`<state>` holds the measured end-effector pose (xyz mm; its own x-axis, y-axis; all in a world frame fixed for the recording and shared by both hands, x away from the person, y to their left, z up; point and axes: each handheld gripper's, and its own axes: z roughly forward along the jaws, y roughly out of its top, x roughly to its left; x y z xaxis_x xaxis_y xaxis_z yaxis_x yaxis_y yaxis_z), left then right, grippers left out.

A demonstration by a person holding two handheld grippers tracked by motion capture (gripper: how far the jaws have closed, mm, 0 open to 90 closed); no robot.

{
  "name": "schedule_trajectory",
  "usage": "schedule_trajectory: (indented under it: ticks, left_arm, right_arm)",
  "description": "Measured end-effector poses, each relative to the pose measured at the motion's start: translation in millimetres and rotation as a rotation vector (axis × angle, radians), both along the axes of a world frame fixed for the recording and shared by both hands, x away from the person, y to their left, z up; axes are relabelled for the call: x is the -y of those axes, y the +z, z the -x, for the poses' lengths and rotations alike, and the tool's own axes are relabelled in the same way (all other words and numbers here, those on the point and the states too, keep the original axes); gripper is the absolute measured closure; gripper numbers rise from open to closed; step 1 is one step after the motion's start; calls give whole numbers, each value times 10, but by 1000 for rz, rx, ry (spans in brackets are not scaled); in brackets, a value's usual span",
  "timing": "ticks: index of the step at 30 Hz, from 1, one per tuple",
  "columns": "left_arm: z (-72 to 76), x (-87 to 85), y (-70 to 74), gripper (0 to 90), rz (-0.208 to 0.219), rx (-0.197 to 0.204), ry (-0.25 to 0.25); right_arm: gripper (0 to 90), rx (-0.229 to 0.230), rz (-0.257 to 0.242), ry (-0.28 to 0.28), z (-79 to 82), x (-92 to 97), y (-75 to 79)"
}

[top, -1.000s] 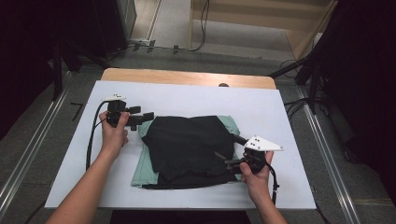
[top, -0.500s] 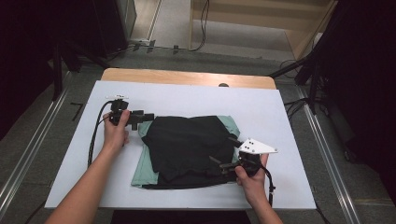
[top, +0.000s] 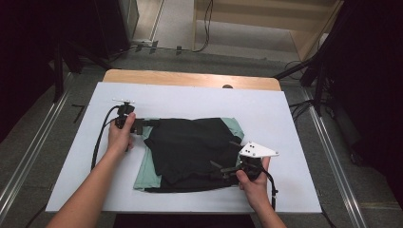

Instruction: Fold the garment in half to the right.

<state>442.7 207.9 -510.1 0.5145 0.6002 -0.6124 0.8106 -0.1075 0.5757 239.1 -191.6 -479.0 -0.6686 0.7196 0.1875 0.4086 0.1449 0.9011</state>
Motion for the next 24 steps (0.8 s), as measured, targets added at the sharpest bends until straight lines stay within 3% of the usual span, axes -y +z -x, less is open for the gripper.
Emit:
schedule_trajectory:
  ticks: [2,5,7,9,11,16,24]
  left_arm:
    - [-10,-2,-4,375,3,-10,16]
    - [-13,31,6,475,-21,-21,1]
    - [-4,50,44,602,-16,-9,-17]
    - [18,74,102,703,-40,18,-20]
    - [50,109,177,753,-63,53,-17]
    - [132,211,353,810,-130,135,-41]
    - [226,313,537,821,-156,204,-66]
  right_arm:
    - [0,-2,0,2,-1,-7,-5]
    - [0,-1,4,8,-1,-18,-8]
    - [0,-4,2,8,-3,-22,-11]
    - [0,-8,2,9,-1,-27,-12]
    - [0,-6,1,15,2,-37,-13]
    - [0,0,3,30,19,-80,1]
    - [0,13,10,89,76,-266,66]
